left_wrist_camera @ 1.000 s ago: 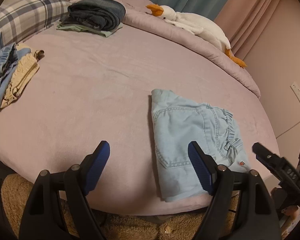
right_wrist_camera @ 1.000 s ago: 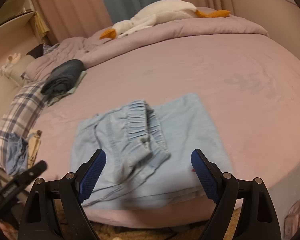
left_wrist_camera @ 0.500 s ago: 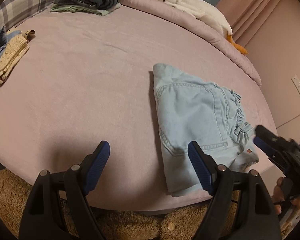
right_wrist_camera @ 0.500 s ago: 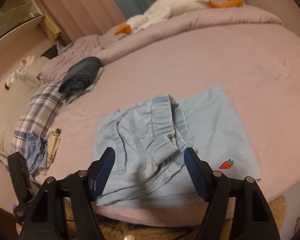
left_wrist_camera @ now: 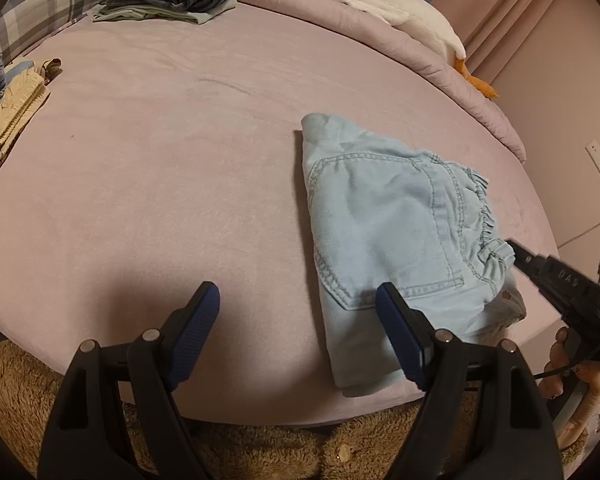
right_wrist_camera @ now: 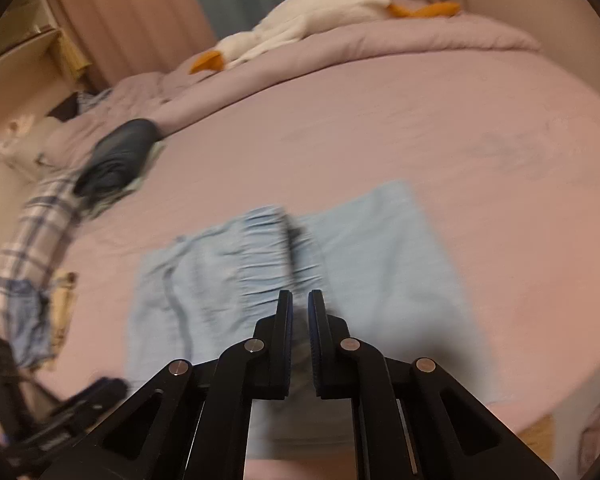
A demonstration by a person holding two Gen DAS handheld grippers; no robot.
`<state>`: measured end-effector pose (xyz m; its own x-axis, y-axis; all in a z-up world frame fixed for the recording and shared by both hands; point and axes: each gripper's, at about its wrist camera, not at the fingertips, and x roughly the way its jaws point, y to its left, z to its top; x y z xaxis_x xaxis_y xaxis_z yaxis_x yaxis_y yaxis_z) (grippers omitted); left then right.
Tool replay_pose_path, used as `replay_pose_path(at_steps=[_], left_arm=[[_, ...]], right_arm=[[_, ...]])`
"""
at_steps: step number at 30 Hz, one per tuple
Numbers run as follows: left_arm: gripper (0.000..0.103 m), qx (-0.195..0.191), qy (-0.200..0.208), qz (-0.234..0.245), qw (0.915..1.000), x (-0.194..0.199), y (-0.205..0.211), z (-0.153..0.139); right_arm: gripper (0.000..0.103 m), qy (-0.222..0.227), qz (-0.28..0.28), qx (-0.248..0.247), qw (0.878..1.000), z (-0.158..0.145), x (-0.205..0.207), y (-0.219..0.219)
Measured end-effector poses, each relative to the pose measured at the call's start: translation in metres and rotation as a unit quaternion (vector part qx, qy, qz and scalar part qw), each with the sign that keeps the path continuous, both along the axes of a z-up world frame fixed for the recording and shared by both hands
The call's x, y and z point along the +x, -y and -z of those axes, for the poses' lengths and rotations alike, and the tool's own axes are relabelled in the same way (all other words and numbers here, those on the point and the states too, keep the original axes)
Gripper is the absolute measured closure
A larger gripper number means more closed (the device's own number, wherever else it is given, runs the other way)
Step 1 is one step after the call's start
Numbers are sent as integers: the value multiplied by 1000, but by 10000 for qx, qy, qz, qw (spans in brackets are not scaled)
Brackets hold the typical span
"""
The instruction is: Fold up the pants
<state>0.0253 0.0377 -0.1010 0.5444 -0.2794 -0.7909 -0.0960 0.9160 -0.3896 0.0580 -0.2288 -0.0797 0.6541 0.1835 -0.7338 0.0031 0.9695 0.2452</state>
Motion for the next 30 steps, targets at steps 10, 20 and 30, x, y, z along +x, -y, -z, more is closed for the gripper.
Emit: replay_pose_path(at_steps=[10,20,30], left_arm=[[23,-11,-4,-29,10000,3,-2,2],[23,-35,-13,-51,10000,4,-6,3],[23,6,141,0,9999,12,1,-11]], right_arm=[[29,-162,127,945,9953,-2,-6,32],[44,-644,-708,698,9930,35,19,-14],[77,167,-887,1258,9879,-21,-10,1]])
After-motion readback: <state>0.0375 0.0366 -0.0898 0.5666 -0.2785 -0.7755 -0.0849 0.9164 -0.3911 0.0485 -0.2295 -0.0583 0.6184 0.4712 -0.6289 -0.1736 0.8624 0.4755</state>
